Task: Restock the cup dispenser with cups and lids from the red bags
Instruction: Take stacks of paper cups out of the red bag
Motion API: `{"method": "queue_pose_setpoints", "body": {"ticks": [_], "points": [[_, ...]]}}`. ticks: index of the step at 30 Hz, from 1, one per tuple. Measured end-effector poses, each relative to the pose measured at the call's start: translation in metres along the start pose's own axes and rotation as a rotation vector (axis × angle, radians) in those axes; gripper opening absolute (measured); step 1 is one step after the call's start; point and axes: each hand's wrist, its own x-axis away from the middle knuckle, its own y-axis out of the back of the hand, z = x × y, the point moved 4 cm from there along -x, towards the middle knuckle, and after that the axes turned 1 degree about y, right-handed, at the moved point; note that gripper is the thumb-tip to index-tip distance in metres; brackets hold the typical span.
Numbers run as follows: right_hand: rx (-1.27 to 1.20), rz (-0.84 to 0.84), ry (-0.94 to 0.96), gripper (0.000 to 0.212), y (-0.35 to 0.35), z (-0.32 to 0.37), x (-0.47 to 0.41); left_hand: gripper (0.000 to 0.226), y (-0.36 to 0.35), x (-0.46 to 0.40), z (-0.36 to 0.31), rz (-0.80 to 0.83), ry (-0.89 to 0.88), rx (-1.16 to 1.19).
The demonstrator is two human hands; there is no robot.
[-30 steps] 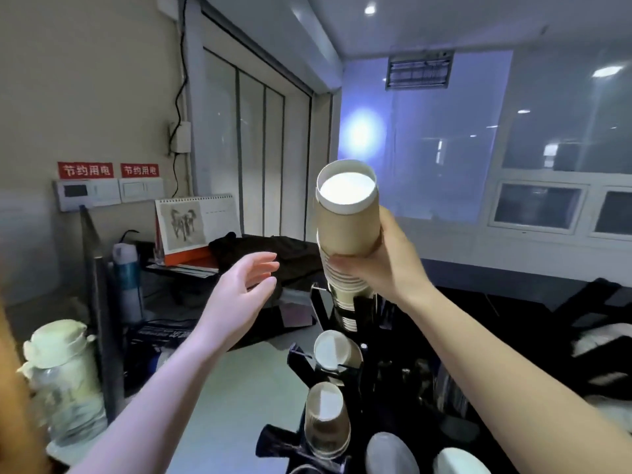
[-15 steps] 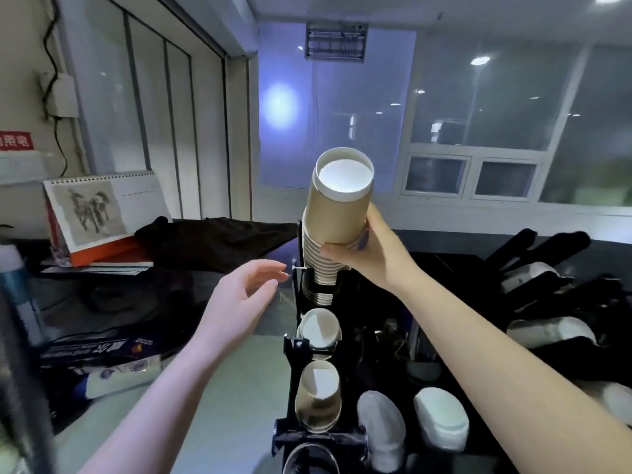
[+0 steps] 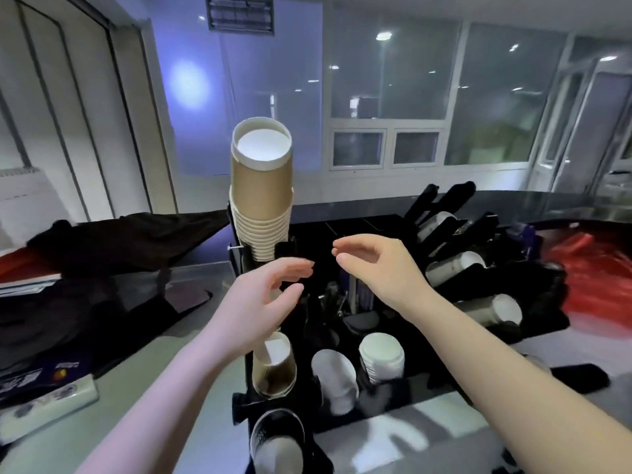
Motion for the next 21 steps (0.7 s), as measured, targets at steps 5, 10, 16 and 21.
{"method": "queue_pose_setpoints", "body": {"ticks": [5, 10, 16, 21], "points": [[0.040, -0.054, -0.032, 0.021, 0.080, -0.010, 0.035, 0.040, -0.056, -0.035, -0.045, 0.092, -0.129, 0.062], [0.109, -0.177, -0.045, 0.024, 0.189, -0.021, 0.073, 0.041, -0.129, -0.076, -0.104, 0.174, -0.245, 0.081], [0.272, -0.344, -0.083, 0.023, 0.340, -0.043, 0.129, 0.040, -0.251, -0.127, -0.200, 0.256, -0.300, 0.183], [0.340, -0.461, -0.168, 0.022, 0.464, -0.074, 0.191, 0.036, -0.376, -0.150, -0.277, 0.307, -0.384, 0.233]]}}
